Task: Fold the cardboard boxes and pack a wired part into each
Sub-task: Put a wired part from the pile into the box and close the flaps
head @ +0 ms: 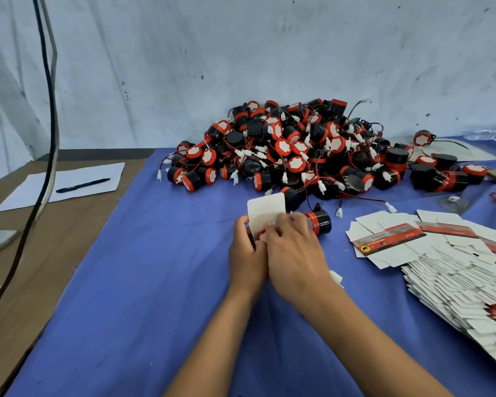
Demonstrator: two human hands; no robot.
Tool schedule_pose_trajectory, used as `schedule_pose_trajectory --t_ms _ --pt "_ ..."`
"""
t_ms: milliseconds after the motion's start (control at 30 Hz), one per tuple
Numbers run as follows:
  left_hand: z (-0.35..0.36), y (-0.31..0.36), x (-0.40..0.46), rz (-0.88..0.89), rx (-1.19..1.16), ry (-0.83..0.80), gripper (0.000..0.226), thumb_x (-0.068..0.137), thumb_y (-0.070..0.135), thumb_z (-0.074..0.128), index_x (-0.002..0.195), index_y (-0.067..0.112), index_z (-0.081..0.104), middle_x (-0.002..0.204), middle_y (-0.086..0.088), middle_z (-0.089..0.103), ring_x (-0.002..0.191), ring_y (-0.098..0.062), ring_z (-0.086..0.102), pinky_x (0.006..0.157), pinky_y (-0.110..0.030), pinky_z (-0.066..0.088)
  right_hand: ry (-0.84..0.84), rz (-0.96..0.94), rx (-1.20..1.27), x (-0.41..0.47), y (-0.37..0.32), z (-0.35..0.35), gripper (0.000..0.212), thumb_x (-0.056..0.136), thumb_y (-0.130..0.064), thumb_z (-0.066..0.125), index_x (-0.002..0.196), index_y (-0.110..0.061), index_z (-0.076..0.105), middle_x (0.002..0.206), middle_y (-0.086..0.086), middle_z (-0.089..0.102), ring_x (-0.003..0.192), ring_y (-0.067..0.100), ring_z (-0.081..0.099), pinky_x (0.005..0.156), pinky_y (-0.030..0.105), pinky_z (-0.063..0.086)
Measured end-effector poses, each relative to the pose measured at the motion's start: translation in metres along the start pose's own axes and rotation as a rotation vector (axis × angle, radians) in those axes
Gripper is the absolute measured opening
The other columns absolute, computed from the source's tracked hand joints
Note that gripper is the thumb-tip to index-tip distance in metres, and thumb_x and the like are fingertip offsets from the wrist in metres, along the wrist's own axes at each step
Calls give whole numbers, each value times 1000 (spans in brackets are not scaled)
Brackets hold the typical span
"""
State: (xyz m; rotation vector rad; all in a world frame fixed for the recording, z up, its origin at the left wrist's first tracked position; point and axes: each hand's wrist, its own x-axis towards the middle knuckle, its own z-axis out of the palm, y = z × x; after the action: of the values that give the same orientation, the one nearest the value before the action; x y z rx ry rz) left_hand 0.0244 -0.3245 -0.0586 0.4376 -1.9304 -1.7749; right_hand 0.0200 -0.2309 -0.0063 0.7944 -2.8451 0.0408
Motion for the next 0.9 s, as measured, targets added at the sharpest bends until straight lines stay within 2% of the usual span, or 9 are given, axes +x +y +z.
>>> schedule_pose_trajectory --t_ms 67,167,267,333,500,600,700,800,900 --pt "3 0 -1 40 83 30 21 98 16 62 115 27 57 102 12 73 93 -5 68 77 -24 56 1 53 -33 -4 6 -1 51 88 -25 58 137 -21 48 155 10 18 140 35 19 106 43 30" --pt "6 1 2 37 145 61 23 96 8 61 110 25 56 100 4 70 94 -14 67 80 -35 57 -82 52 -1 -8 21 -3 64 87 -20 60 147 -30 38 161 9 1 141 37 16 99 44 37" --pt "6 0 6 24 159 87 22 93 4 65 104 22 56 103 -13 69 96 -29 66 84 -45 57 -39 120 149 -13 37 -9 62 85 -7 57 139 -31 40 142 10 25 101 30 49 73 36 47" --pt "6 0 8 14 164 88 17 91 6 67 101 16 58 103 -18 69 96 -33 66 85 -52 57 45 202 215 -15 48 -15 40 88 -7 57 123 -21 43 116 9 46 67 24 43 56 34 36" --pt "6 1 8 -33 154 55 20 87 18 76 104 14 64 101 -8 71 97 -27 67 84 -48 58 267 151 509 -4 47 -26 5 90 -13 64 86 -15 65 81 -2 67 74 19 60 65 39 54" --pt "6 0 8 -45 202 15 26 83 29 81 105 20 70 107 3 73 107 -22 66 90 -45 57 408 69 623 5 31 -23 16 88 -6 64 73 -11 68 64 -21 56 67 1 56 57 14 41" --pt "6 2 8 -20 236 -16 15 88 33 78 83 20 72 86 3 76 89 -22 72 80 -43 59 374 35 546 14 31 -9 16 93 -8 58 82 -11 69 78 -12 60 75 12 55 57 23 39" --pt "6 2 8 -54 205 -33 14 85 33 81 82 20 75 82 3 77 83 -19 74 80 -45 61 278 127 364 18 34 0 5 92 -11 57 89 -11 61 96 2 51 75 21 42 53 29 28" --pt "7 2 8 -55 199 -13 13 84 34 82 83 21 77 82 5 77 82 -15 74 79 -45 61 300 177 404 15 25 3 7 90 -6 58 89 -13 57 107 10 51 78 25 48 62 27 42"
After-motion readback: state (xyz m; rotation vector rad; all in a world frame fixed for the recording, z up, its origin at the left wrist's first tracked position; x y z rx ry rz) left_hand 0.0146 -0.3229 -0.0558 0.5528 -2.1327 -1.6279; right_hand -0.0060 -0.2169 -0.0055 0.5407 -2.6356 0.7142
